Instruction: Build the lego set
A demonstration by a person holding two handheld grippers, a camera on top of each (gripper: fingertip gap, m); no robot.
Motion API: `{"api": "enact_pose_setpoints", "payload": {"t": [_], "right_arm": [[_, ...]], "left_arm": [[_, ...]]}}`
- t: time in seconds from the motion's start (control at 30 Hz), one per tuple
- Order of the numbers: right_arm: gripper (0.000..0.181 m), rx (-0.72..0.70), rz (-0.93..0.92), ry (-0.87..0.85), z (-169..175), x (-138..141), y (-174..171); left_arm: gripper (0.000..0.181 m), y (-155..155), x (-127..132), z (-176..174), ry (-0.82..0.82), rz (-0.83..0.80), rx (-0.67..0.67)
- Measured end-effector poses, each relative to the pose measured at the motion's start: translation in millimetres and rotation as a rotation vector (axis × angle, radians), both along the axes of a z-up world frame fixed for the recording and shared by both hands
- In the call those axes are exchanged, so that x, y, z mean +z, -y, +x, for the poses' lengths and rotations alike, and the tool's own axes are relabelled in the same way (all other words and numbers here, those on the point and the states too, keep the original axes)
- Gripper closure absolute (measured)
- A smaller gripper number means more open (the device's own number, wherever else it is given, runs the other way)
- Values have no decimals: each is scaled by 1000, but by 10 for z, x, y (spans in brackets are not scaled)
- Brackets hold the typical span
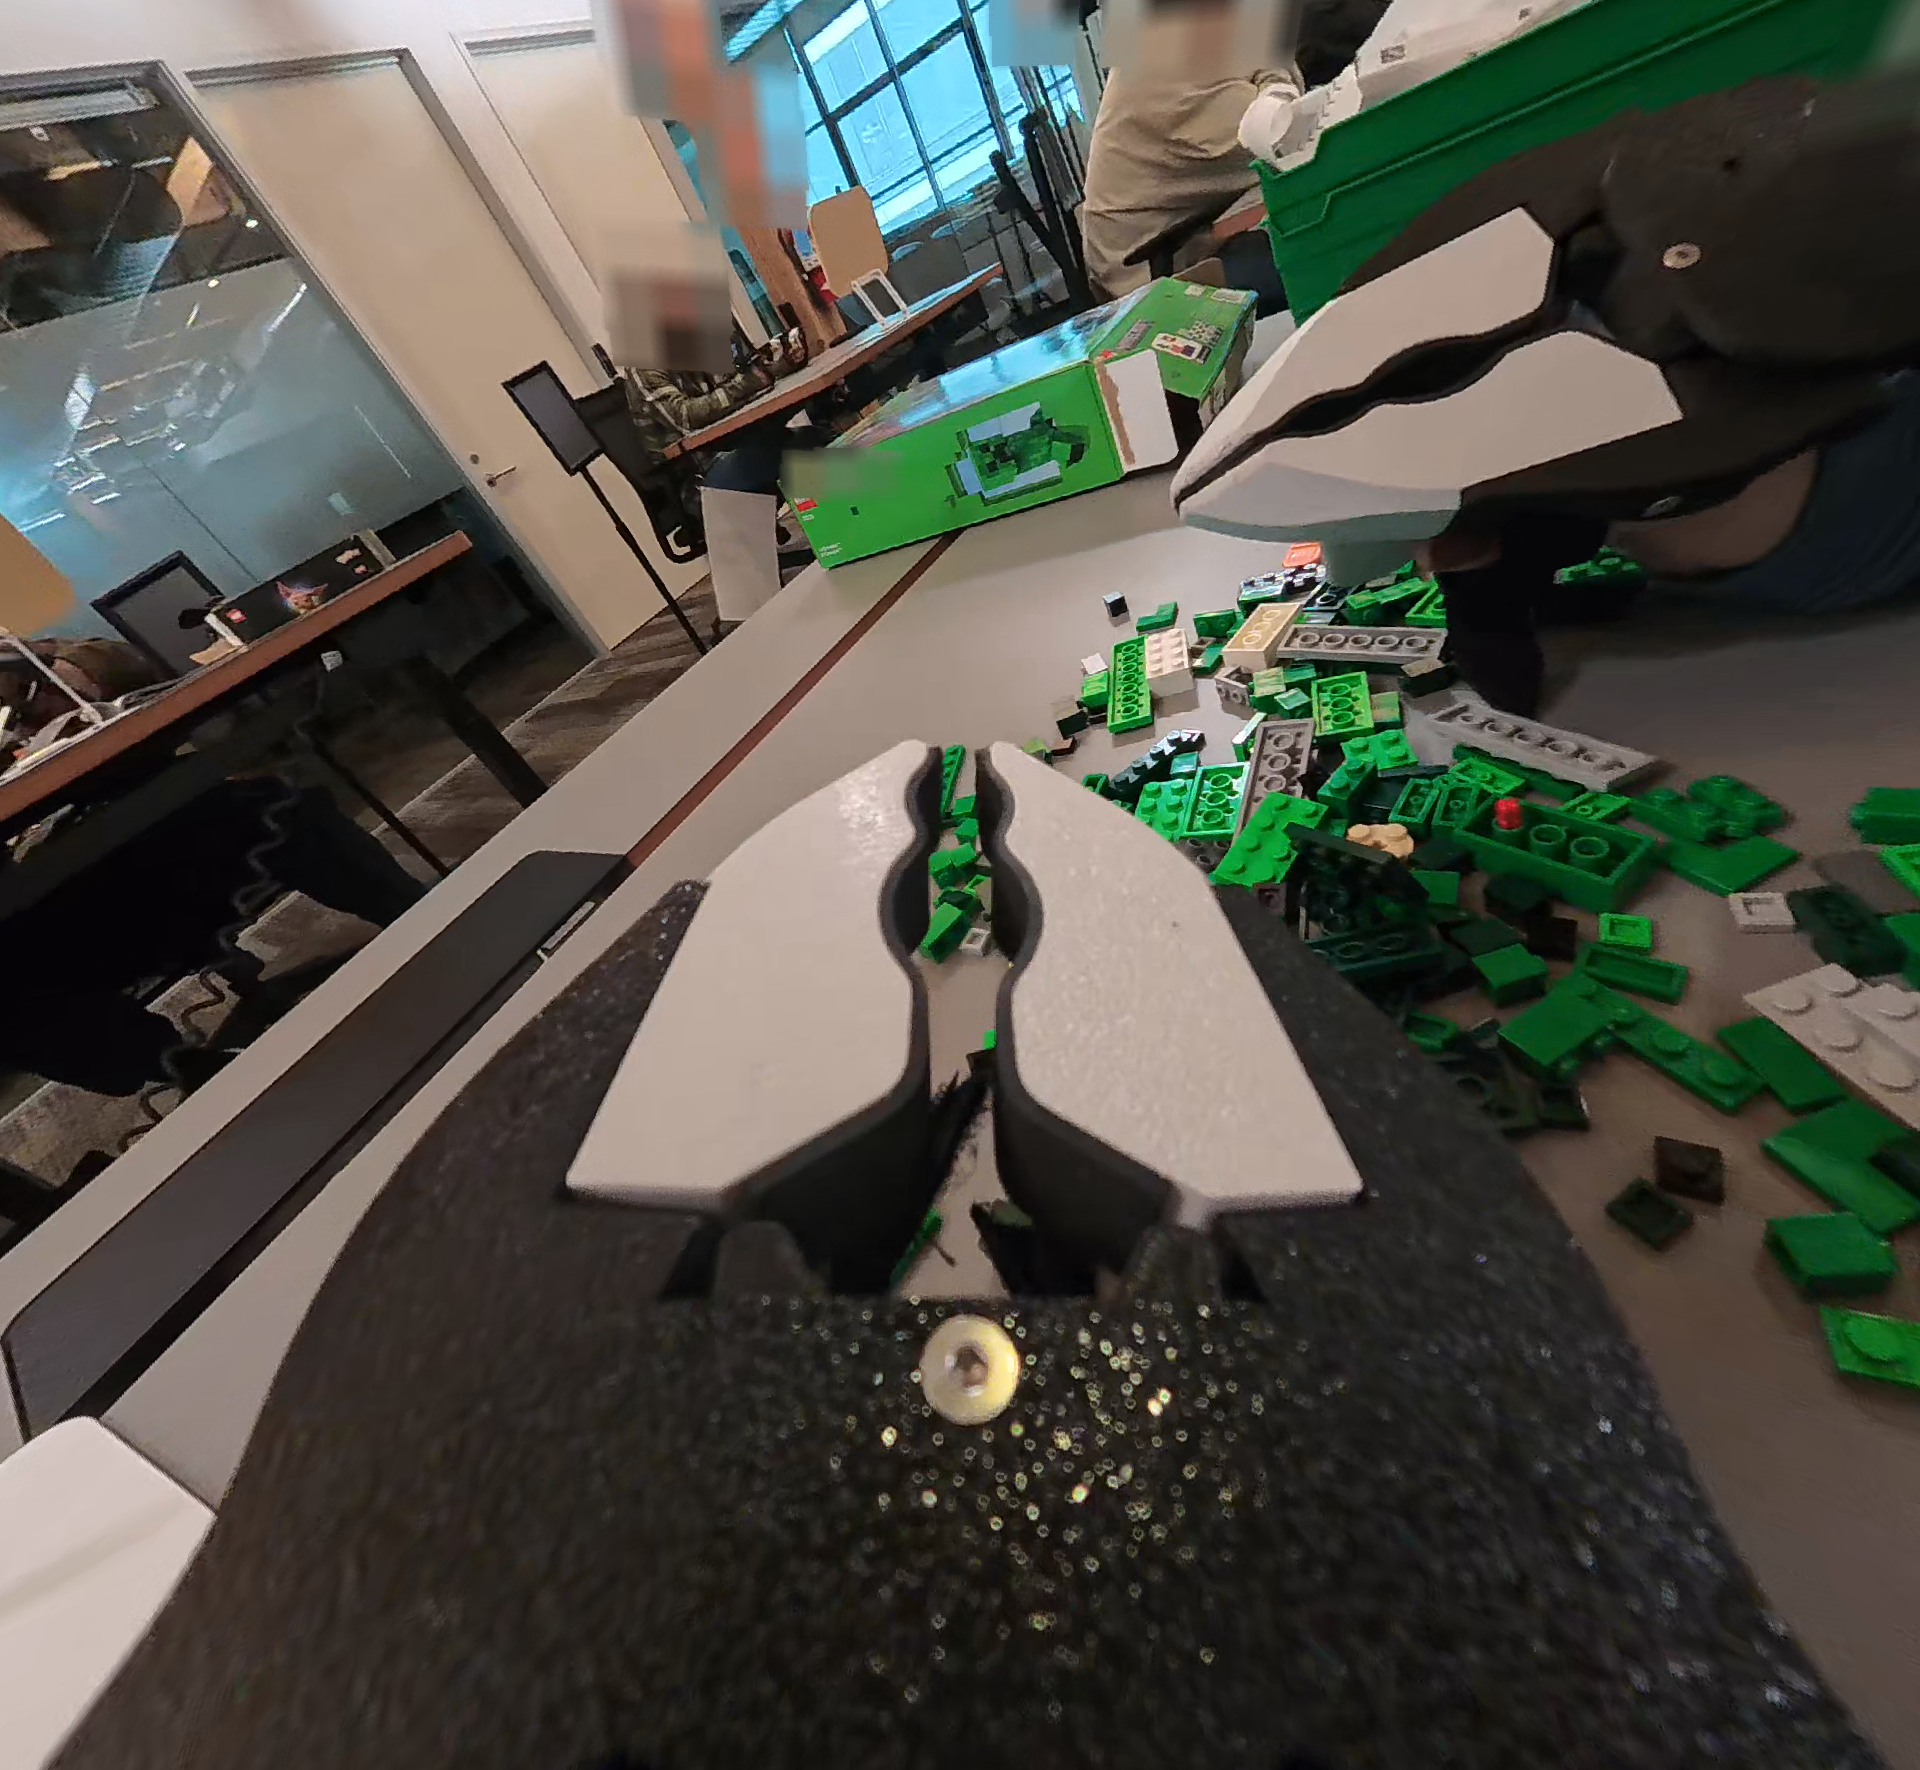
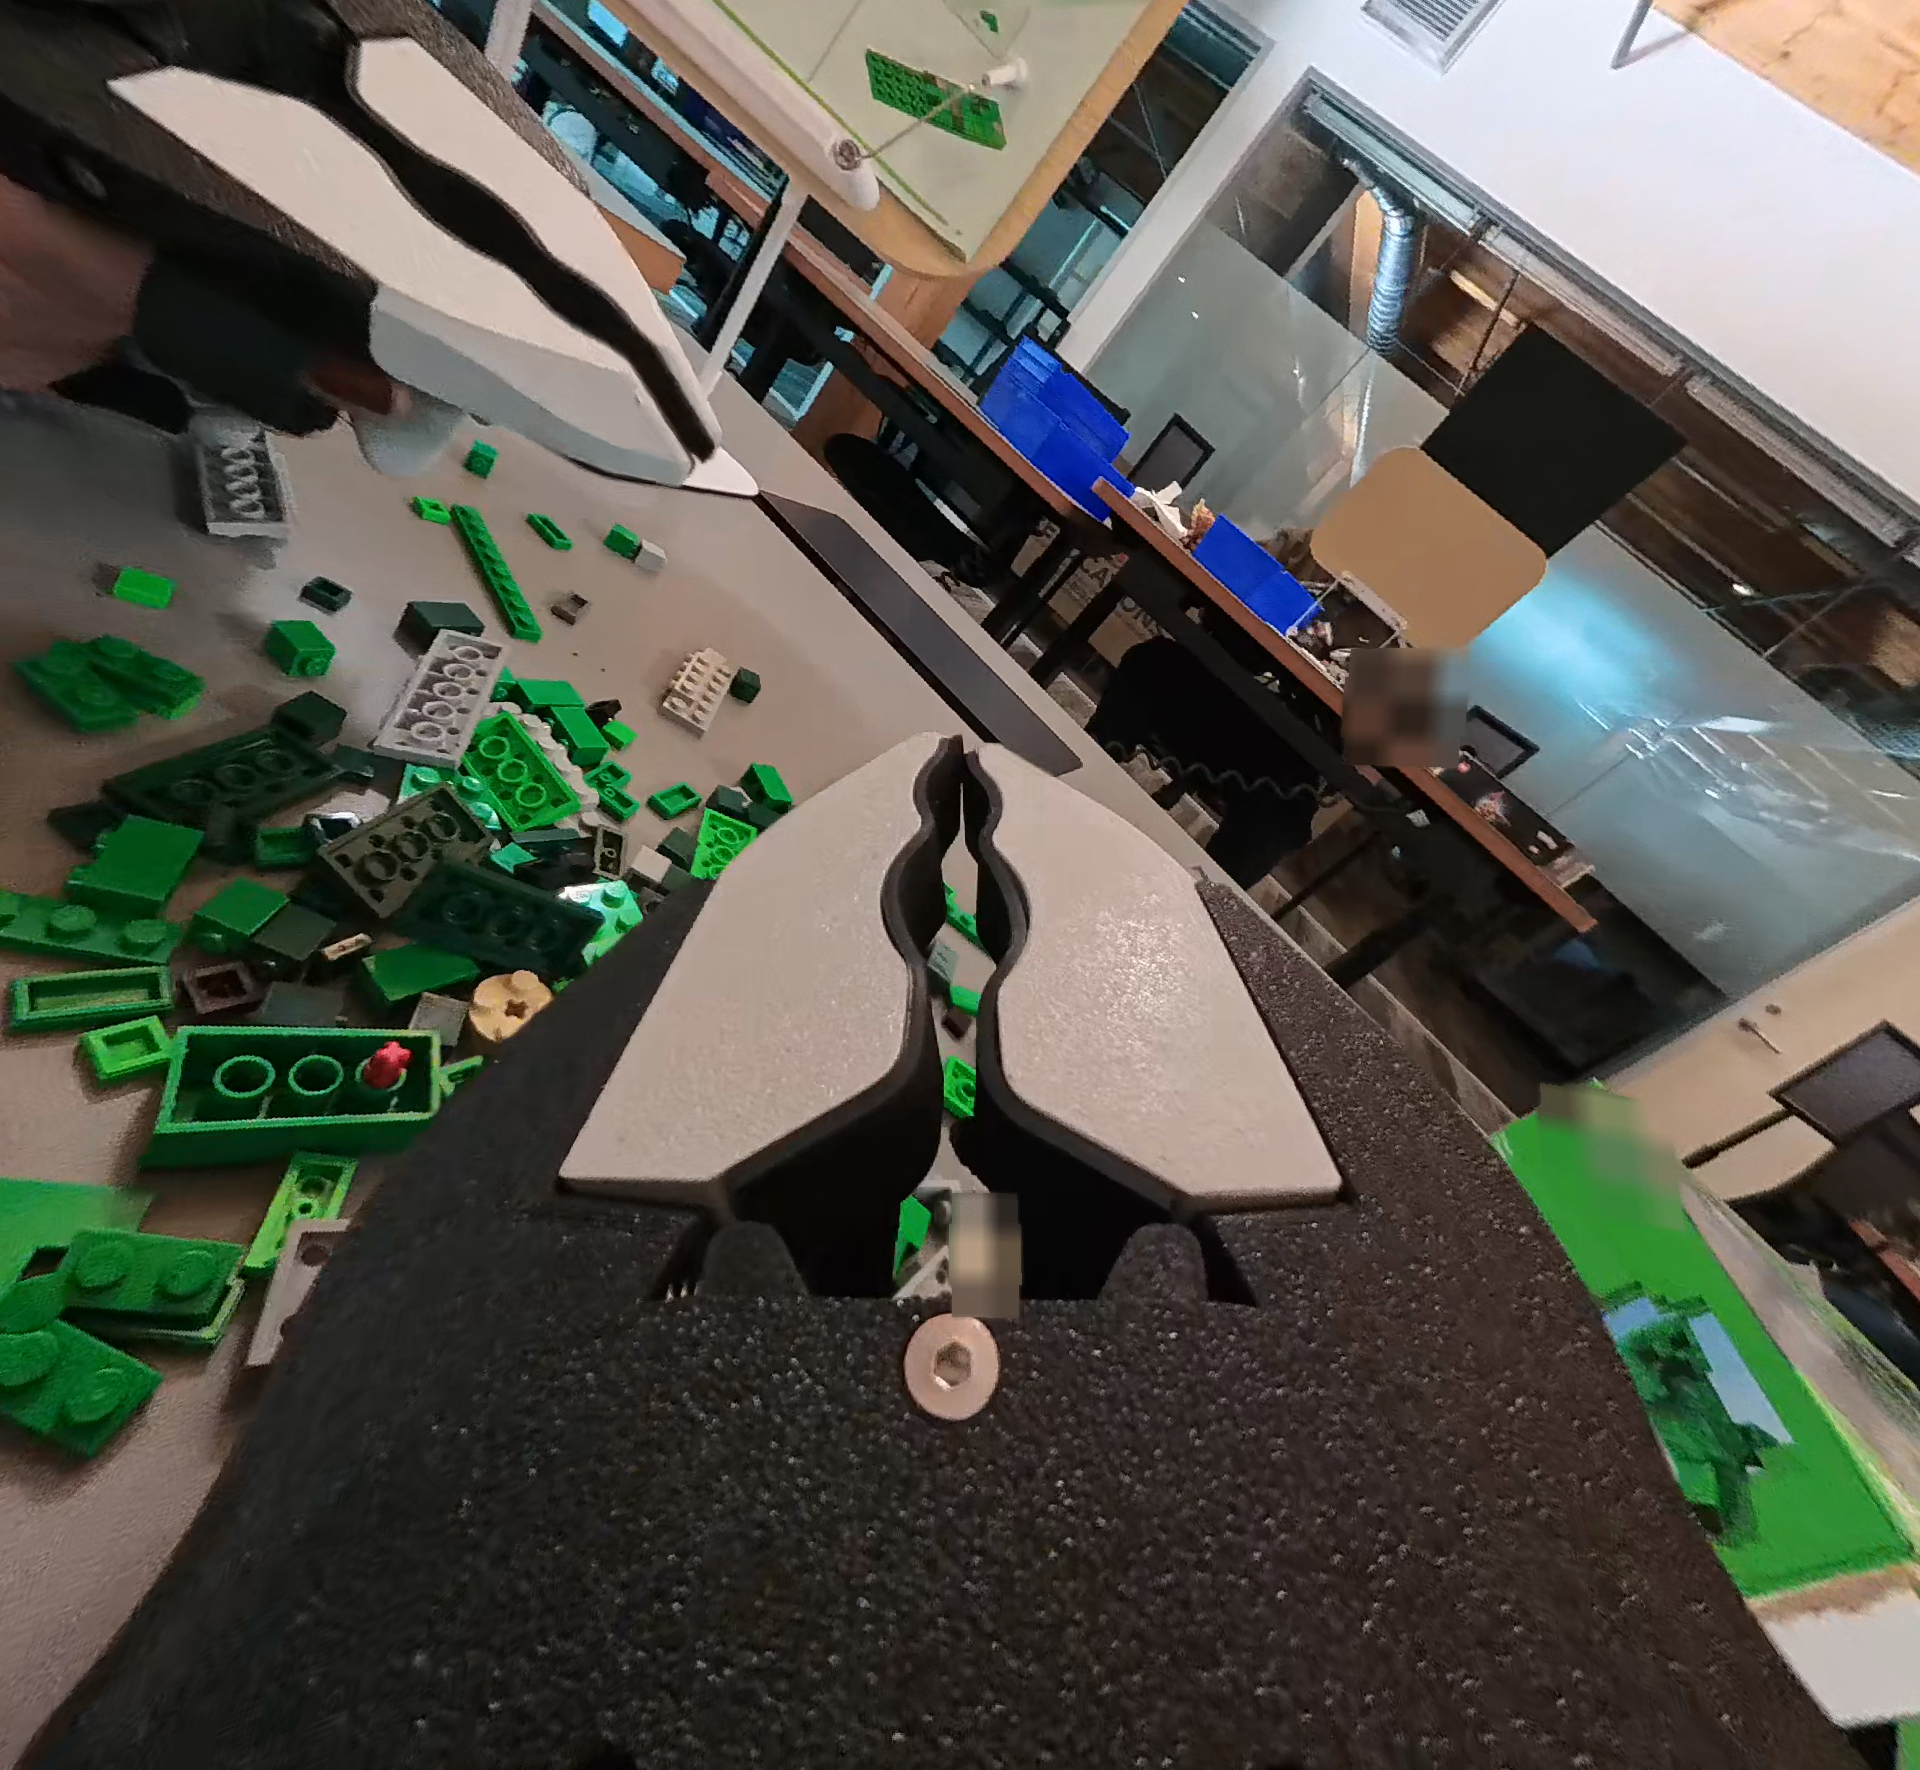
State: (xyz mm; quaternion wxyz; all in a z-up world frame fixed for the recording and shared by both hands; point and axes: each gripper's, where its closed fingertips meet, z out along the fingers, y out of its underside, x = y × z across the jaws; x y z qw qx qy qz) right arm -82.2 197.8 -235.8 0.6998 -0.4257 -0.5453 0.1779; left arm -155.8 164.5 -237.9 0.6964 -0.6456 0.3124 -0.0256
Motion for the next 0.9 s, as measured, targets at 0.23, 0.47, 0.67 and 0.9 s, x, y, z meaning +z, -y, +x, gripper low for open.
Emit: {"api": "enact_pose_setpoints", "payload": {"t": [0.23,0.47,0.67,0.9], "right_arm": [[181,26,11,22,-39,-30,44],[181,55,16,28,-50,-37,87],[181,111,89,83,-123,-96,216],[181,150,38,62,-128,-86,226]], "left_arm": [[177,-2,44,5,37,20,-34],[181,19,-40,84,138,-137,-150],[181,20,28,15,201,-118,-147],[181,20,-16,65,146,-119,-153]]}}
